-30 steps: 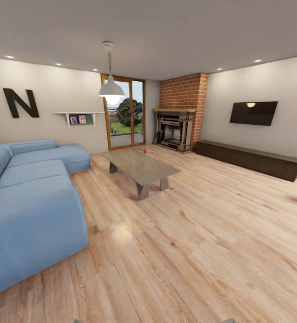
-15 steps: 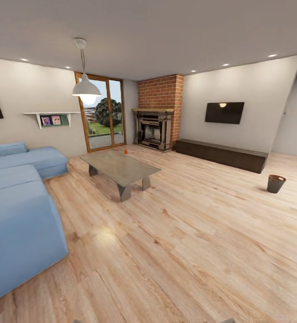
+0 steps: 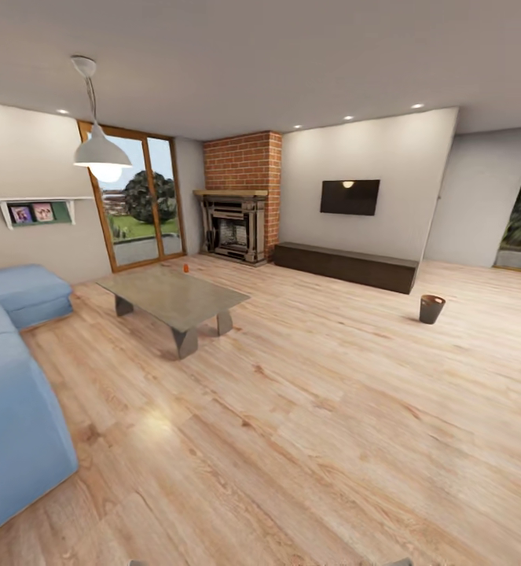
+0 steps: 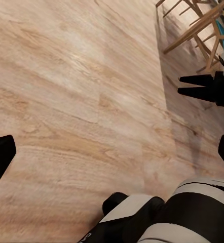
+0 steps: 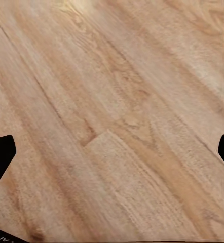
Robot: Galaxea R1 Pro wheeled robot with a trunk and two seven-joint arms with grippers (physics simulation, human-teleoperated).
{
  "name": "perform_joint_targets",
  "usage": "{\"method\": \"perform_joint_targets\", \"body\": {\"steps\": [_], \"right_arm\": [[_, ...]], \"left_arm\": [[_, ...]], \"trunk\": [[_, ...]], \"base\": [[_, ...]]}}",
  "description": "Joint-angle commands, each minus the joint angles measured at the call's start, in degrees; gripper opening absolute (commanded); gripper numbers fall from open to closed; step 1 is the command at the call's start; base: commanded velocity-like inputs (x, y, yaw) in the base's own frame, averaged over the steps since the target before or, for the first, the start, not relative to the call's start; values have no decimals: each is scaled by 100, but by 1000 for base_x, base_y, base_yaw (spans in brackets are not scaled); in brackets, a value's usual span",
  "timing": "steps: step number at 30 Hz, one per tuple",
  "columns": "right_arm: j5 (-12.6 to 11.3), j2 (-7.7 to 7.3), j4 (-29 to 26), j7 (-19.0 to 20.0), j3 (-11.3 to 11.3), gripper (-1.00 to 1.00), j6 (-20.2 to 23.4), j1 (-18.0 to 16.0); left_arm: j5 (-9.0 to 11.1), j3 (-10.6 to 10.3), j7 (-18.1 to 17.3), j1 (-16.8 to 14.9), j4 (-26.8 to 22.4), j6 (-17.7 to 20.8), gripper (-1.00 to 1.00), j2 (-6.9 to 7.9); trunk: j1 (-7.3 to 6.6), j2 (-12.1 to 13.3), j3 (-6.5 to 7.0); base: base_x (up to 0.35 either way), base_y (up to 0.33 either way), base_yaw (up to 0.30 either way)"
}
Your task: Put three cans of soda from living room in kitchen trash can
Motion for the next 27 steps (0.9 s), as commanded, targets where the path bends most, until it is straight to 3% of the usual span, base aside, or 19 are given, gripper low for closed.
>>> {"method": "perform_joint_targets", "body": {"steps": [1,27], "right_arm": [[0,0,0,0,0,100,0,0],[0,0,0,-1,0,100,0,-1]], "left_arm": [[0,0,0,0,0,0,100,0],[0,0,0,0,0,0,100,0]], "trunk": [[0,0,0],[0,0,0]], "base": [[0,0,-300],[0,0,-300]]}}
